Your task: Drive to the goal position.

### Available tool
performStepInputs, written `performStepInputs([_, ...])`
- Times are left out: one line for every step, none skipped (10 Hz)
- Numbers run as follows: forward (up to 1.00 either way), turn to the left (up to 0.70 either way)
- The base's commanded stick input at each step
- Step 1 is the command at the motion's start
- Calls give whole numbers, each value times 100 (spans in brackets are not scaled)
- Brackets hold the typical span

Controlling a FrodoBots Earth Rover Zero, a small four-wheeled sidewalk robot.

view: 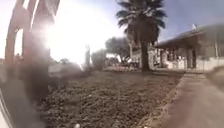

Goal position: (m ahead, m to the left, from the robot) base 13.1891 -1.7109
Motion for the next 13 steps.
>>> performStepInputs([0, -45])
performStepInputs([0, -45])
performStepInputs([0, -45])
performStepInputs([0, -45])
performStepInputs([0, -45])
performStepInputs([0, -45])
performStepInputs([0, -45])
performStepInputs([0, -45])
performStepInputs([0, -45])
performStepInputs([0, -45])
performStepInputs([0, -45])
performStepInputs([0, -45])
performStepInputs([0, -45])
